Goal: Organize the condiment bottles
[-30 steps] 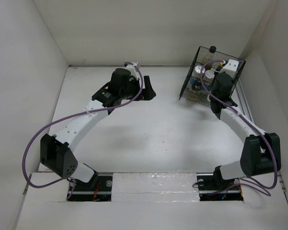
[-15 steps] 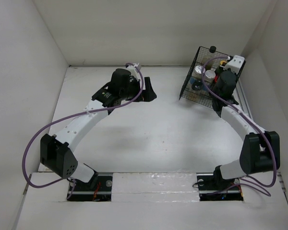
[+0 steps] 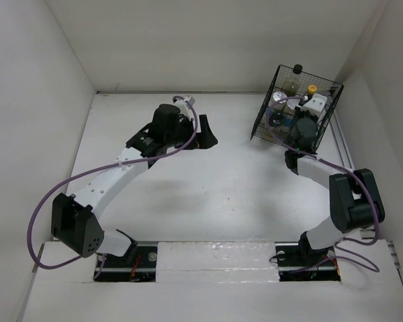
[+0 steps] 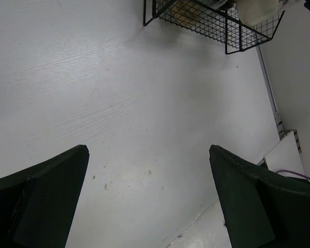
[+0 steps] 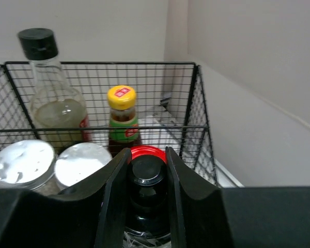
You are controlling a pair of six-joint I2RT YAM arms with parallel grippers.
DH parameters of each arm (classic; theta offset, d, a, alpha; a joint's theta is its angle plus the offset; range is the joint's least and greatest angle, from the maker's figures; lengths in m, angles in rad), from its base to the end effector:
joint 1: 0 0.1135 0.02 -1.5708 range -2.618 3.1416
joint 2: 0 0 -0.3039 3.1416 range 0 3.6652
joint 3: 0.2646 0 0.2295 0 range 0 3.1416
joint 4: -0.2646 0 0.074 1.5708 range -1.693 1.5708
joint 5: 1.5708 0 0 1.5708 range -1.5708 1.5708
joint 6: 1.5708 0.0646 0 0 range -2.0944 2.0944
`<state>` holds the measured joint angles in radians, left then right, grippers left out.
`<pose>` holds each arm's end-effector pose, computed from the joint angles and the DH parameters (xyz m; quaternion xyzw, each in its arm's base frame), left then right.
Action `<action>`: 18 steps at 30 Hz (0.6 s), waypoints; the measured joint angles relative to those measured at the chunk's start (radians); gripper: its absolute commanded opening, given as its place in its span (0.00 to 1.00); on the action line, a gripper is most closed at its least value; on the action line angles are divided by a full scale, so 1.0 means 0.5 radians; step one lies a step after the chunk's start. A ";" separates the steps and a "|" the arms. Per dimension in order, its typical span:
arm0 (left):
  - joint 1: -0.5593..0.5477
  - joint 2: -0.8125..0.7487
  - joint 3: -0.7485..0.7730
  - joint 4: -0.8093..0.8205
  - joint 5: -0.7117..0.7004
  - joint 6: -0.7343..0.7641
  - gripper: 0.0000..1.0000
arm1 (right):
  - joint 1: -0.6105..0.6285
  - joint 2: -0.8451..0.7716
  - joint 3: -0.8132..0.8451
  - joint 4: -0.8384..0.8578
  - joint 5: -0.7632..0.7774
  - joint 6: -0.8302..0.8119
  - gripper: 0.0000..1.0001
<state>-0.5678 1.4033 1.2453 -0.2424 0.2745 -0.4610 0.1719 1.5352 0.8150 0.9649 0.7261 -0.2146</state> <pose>0.2629 -0.1884 0.3845 0.1195 0.8206 -0.3685 0.4202 0.3364 0.0149 0.3459 0.1642 0.6184 -0.2343 0.7319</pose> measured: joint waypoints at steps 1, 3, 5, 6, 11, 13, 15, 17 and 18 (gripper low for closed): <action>0.000 -0.028 -0.037 0.014 0.002 -0.005 1.00 | 0.024 0.027 -0.014 0.043 0.003 -0.002 0.00; 0.000 -0.097 -0.127 0.036 0.006 -0.018 1.00 | 0.058 0.069 -0.040 0.121 0.014 -0.008 0.00; 0.000 -0.155 -0.192 0.040 0.007 -0.034 1.00 | 0.094 0.112 -0.063 0.169 0.031 -0.017 0.00; 0.000 -0.175 -0.214 0.043 0.008 -0.040 1.00 | 0.106 0.128 -0.070 0.186 0.039 -0.021 0.00; 0.000 -0.250 -0.302 0.076 0.003 -0.053 1.00 | 0.149 0.150 -0.172 0.283 0.076 -0.021 0.00; 0.000 -0.278 -0.332 0.076 -0.002 -0.053 1.00 | 0.156 0.149 -0.198 0.286 0.094 -0.006 0.00; 0.000 -0.294 -0.344 0.075 -0.021 -0.053 1.00 | 0.156 0.139 -0.196 0.217 0.105 0.045 0.00; 0.000 -0.307 -0.345 0.076 -0.045 -0.051 1.00 | 0.154 0.119 -0.175 0.093 0.114 0.130 0.03; 0.000 -0.313 -0.345 0.076 -0.056 -0.051 1.00 | 0.151 0.103 -0.156 0.008 0.114 0.179 0.07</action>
<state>-0.5678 1.2469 1.0729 -0.2047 0.2466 -0.4866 0.2474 1.5867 0.7368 0.9691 0.7834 -0.1249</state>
